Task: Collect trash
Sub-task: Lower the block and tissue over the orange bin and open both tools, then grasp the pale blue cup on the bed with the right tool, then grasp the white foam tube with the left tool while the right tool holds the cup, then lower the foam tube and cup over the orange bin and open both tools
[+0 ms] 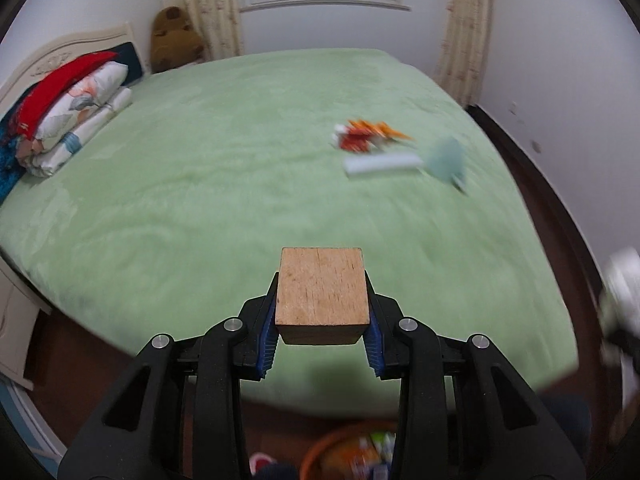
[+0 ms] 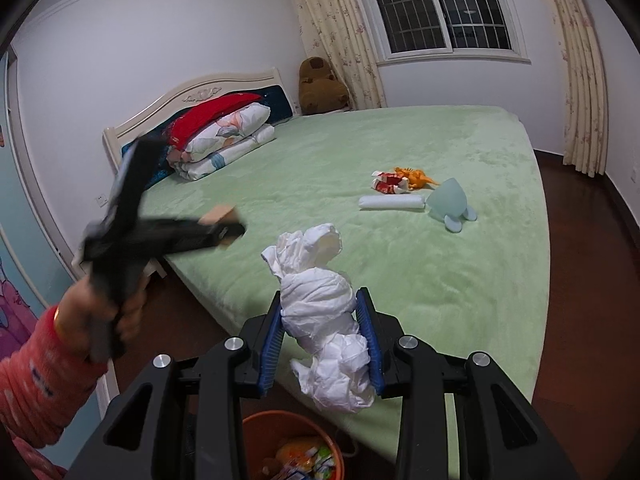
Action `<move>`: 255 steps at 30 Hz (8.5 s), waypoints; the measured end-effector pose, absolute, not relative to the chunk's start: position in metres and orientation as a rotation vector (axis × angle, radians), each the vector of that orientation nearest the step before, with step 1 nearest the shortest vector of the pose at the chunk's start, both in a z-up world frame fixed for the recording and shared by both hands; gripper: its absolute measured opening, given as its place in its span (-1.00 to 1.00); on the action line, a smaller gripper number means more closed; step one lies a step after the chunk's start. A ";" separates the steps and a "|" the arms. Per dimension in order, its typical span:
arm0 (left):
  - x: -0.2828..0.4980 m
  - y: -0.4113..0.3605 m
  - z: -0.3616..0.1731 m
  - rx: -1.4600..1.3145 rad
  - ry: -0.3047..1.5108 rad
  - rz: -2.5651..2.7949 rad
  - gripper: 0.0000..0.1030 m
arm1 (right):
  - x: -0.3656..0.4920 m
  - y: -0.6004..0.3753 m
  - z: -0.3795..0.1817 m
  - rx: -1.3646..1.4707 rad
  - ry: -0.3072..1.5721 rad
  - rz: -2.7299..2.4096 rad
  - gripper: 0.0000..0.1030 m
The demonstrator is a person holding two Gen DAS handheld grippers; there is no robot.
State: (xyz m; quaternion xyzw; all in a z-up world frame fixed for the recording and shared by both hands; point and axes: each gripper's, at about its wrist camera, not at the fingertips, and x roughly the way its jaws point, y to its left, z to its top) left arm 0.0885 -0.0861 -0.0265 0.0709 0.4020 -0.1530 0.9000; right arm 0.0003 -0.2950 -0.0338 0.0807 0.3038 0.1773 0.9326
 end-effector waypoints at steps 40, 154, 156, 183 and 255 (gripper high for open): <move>-0.060 -0.066 -0.310 0.119 1.482 -0.318 -0.33 | -0.033 -0.208 -0.302 0.129 1.376 0.421 -0.31; 0.312 -0.254 -0.110 0.643 0.895 -0.571 0.71 | 0.076 -0.374 -0.047 0.174 0.645 0.283 0.17; 0.322 -0.262 -0.120 0.642 0.916 -0.571 0.65 | 0.079 -0.382 -0.050 0.193 0.649 0.280 0.17; 0.154 -0.140 -0.050 0.128 0.847 -0.635 -0.55 | 0.026 -0.358 -0.037 0.197 0.640 0.301 0.17; -0.074 -0.053 -0.270 -0.036 1.417 -0.234 0.66 | -0.026 -0.225 -0.237 0.239 1.250 0.444 0.75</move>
